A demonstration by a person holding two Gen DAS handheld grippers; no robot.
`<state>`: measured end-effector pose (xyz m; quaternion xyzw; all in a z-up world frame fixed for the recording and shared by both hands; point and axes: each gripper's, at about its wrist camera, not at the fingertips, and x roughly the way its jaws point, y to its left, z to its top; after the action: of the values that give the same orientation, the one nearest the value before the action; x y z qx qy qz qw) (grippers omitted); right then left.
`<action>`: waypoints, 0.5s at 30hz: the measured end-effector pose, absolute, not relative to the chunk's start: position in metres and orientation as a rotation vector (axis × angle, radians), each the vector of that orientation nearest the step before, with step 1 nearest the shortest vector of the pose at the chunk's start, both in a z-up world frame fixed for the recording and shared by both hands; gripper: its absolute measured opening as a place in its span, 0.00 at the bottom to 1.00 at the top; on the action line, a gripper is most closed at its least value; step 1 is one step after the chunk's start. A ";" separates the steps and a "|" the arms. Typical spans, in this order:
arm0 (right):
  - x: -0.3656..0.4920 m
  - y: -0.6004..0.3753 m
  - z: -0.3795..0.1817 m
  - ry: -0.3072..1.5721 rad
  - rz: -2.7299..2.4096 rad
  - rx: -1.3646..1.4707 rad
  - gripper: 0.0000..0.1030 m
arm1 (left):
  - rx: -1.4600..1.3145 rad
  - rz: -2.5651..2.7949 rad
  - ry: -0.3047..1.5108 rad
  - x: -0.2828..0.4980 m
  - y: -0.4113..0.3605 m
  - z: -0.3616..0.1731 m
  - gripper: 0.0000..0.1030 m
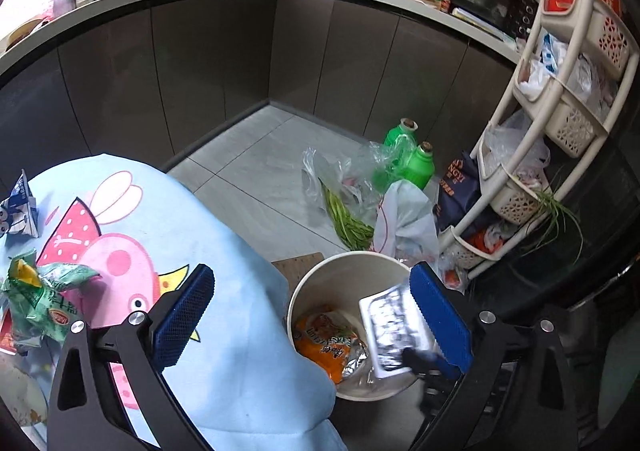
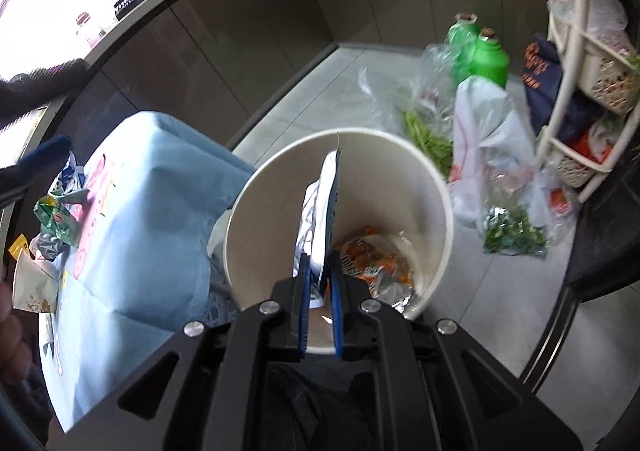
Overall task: Collect trash
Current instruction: 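Carry both wrappers to the white bin and open both grippers to drop them, then return both tools to the table above the remaining trash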
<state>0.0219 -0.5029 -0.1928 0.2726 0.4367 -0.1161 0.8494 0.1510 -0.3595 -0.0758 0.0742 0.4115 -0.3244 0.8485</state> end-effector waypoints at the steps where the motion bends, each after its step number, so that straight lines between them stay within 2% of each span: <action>1: 0.026 -0.502 -0.198 0.925 -0.231 0.587 0.12 | 0.151 -0.683 0.863 0.151 -0.358 -0.074 0.92; 2: 0.030 -0.501 -0.202 0.932 -0.223 0.592 0.14 | 0.145 -0.684 0.858 0.151 -0.356 -0.072 0.92; 3: 0.033 -0.500 -0.205 0.941 -0.230 0.584 0.34 | 0.142 -0.684 0.852 0.150 -0.354 -0.070 0.92; 4: 0.035 -0.498 -0.206 0.948 -0.247 0.563 0.65 | 0.142 -0.685 0.846 0.150 -0.352 -0.069 0.92; 5: 0.034 -0.497 -0.204 0.941 -0.267 0.537 0.72 | 0.144 -0.684 0.842 0.149 -0.351 -0.067 0.92; 8: 0.029 -0.491 -0.199 0.929 -0.269 0.467 0.78 | 0.139 -0.681 0.826 0.147 -0.348 -0.062 0.92; 10: 0.023 -0.488 -0.192 0.920 -0.265 0.426 0.94 | 0.116 -0.676 0.821 0.146 -0.343 -0.057 0.92; 11: 0.018 -0.488 -0.189 0.915 -0.258 0.411 0.96 | 0.105 -0.676 0.816 0.146 -0.340 -0.055 0.92; 15: 0.004 -0.480 -0.168 0.894 -0.230 0.342 0.97 | 0.068 -0.661 0.783 0.141 -0.326 -0.041 0.92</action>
<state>0.0038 -0.4797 -0.1677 0.1640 0.4290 -0.1106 0.8814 0.1411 -0.3262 -0.0408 0.0325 0.3744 -0.3162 0.8711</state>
